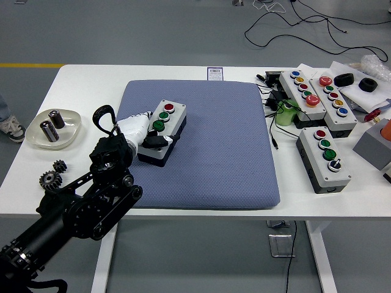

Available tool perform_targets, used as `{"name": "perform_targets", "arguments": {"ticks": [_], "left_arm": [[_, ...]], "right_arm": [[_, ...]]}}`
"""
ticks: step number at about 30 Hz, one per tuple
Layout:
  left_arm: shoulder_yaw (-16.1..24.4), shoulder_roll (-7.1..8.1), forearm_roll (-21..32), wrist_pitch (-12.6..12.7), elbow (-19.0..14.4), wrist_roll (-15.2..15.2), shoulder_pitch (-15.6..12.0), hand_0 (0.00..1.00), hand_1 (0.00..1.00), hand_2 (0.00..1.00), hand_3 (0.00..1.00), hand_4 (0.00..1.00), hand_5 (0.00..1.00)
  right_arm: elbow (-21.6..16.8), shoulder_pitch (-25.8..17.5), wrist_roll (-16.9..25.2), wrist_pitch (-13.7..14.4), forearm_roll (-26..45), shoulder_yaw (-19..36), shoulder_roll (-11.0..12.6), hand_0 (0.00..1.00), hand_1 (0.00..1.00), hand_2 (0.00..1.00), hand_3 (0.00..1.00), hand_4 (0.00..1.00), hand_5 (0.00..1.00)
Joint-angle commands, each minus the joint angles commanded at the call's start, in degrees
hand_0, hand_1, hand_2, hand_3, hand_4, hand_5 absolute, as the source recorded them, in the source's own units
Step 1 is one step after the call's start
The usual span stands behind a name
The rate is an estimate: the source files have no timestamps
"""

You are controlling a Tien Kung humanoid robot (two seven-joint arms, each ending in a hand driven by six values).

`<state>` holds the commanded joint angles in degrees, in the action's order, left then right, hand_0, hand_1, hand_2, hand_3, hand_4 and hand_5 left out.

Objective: Pick up the button,place it on the desk,press the button,press the button

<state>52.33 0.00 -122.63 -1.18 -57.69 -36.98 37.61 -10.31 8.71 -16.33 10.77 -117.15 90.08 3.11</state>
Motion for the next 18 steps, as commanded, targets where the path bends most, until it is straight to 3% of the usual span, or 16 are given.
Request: {"name": "perform_targets", "arguments": {"ticks": [2, 7, 8, 13, 14, 18], "left_arm": [[-0.40, 0.00, -0.42, -0.03, 0.39, 0.00, -0.01, 0.882, 0.998, 0.998, 0.998, 0.998, 0.801], [-1.34, 0.00, -0.84, -1.17, 0.72, 0.00, 0.06, 0.882, 0.998, 0.998, 0.998, 0.998, 0.801], [-1.45, 0.00, -1.08, -1.57, 0.71, 0.00, 0.09, 0.876, 0.998, 0.998, 0.998, 0.998, 0.749], [-1.60, 0.00, -4.00, -2.50, 0.35, 0.00, 0.70, 0.876, 0.998, 0.998, 0.998, 0.998, 0.749], [-1.68, 0.00, -5.18, -2.83, 0.36, 0.00, 0.95, 0.694, 0.888, 0.998, 0.998, 0.943, 0.453], [-2.34, 0.00, -6.00, -4.85, 0.99, 0.00, 1.64, 0.694, 0.888, 0.998, 0.998, 0.943, 0.453]], "right_arm": [[0.00, -0.02, 0.01, 0.01, 0.04, -0.01, 0.02, 0.673, 0.650, 0.678, 0.628, 0.309, 0.170], [0.00, -0.05, 0.00, -0.02, -0.16, 0.11, 0.05, 0.673, 0.650, 0.678, 0.628, 0.309, 0.170], [0.00, -0.04, 0.01, -0.03, -0.21, 0.13, 0.06, 0.673, 0.650, 0.678, 0.627, 0.308, 0.171], [0.00, -0.01, 0.00, -0.04, -0.32, 0.30, 0.06, 0.673, 0.650, 0.678, 0.627, 0.308, 0.171], [0.00, 0.01, 0.00, -0.04, -0.35, 0.32, 0.06, 0.673, 0.650, 0.678, 0.627, 0.308, 0.171], [0.00, 0.00, -0.01, -0.04, -0.51, 0.46, 0.06, 0.673, 0.650, 0.678, 0.627, 0.308, 0.171]]}}
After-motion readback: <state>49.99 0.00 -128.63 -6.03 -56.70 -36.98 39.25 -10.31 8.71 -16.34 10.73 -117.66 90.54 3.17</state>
